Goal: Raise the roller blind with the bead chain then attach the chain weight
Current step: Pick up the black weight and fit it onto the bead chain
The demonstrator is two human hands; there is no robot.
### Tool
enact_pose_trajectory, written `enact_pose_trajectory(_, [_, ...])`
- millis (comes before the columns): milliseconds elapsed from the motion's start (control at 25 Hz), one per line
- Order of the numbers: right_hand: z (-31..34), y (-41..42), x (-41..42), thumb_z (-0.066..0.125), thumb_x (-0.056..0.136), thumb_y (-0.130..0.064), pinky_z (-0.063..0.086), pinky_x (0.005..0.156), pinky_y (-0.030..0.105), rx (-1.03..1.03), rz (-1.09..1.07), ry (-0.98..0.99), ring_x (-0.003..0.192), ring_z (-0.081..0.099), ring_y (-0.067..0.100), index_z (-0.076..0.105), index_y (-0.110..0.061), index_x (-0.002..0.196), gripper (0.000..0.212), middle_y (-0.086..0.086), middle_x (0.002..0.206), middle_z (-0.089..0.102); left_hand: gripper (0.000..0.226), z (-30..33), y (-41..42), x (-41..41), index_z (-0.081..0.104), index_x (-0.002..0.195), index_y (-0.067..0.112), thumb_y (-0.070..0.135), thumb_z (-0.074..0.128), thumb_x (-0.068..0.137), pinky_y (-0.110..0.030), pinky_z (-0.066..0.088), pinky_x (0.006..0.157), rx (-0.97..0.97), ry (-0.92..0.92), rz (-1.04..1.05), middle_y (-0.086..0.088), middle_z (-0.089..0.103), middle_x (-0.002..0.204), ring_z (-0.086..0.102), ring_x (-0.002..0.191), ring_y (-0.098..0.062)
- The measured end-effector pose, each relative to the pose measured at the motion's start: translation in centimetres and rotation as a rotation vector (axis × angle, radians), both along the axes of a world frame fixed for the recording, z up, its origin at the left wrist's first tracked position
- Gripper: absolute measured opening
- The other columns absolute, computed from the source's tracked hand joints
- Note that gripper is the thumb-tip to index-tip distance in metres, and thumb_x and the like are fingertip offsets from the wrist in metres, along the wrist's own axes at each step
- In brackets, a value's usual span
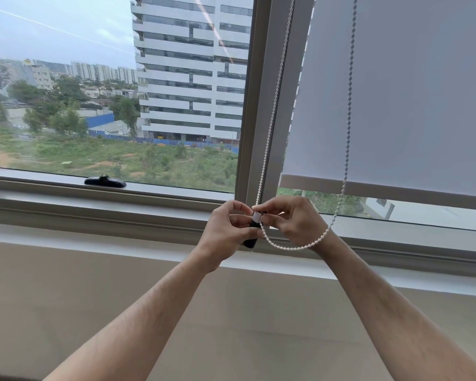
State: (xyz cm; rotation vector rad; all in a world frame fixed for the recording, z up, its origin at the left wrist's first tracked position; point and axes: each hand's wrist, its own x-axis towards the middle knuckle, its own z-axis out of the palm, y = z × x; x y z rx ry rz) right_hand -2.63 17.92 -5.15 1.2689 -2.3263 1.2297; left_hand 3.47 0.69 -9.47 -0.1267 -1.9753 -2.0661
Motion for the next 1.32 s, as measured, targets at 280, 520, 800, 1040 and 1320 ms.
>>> enact_pose_trajectory(280, [0.5, 0.0, 0.4, 0.081, 0.079, -0.011, 0.055, 0.068, 0.015, 0.040, 0.014, -0.028, 0.070, 0.070, 0.001, 0.079, -0.019, 0.092, 0.016, -0.007, 0.077, 0.075, 0.042, -0.1, -0.1, 0.2, 0.060, 0.095, 0.010, -0.007, 0.084, 0.065, -0.040, 0.059, 0.061, -0.017, -0.007, -0.002, -0.007, 0.078, 0.076, 0.070, 0.061, -0.017])
enact_pose_trajectory(520, [0.1, -0.5, 0.9, 0.079, 0.077, -0.014, 0.049, 0.056, 0.016, 0.025, -0.105, 0.053, 0.056, 0.062, 0.005, 0.076, -0.018, 0.083, 0.009, -0.004, 0.063, 0.068, 0.037, -0.3, 0.7, 0.3, 0.060, 0.084, 0.012, -0.009, 0.083, 0.064, -0.038, 0.059, 0.059, -0.038, 0.004, 0.063, -0.008, 0.077, 0.073, 0.072, 0.064, -0.018])
enact_pose_trajectory(800, [-1.4, -0.6, 1.0, 0.078, 0.080, -0.011, 0.054, 0.066, 0.017, -0.023, -0.079, -0.087, 0.064, 0.065, 0.005, 0.074, -0.023, 0.089, 0.016, 0.000, 0.073, 0.071, 0.038, -0.9, 0.6, 0.5, 0.057, 0.093, 0.003, -0.010, 0.081, 0.067, -0.036, 0.057, 0.056, 0.010, 0.005, 0.042, -0.015, 0.074, 0.076, 0.069, 0.061, -0.026])
enact_pose_trajectory(1040, [-3.6, 0.3, 1.2, 0.077, 0.082, -0.024, 0.057, 0.068, 0.025, -0.337, 0.078, -0.454, 0.073, 0.072, 0.015, 0.067, -0.012, 0.108, 0.030, 0.004, 0.081, 0.075, 0.036, -1.5, 0.6, 0.7, 0.059, 0.092, 0.007, -0.007, 0.082, 0.067, -0.036, 0.058, 0.058, 0.017, 0.010, -0.020, -0.011, 0.075, 0.076, 0.067, 0.060, -0.024])
enact_pose_trajectory(1320, [-7.2, 0.9, 1.5, 0.064, 0.093, -0.008, 0.057, 0.086, 0.032, -0.362, 0.068, -0.598, 0.090, 0.073, 0.022, 0.072, -0.020, 0.108, 0.021, 0.018, 0.101, 0.077, 0.032, -3.6, 1.0, 0.9, 0.060, 0.088, 0.007, -0.007, 0.082, 0.069, -0.043, 0.055, 0.062, 0.010, -0.029, -0.014, -0.016, 0.075, 0.076, 0.063, 0.059, -0.030])
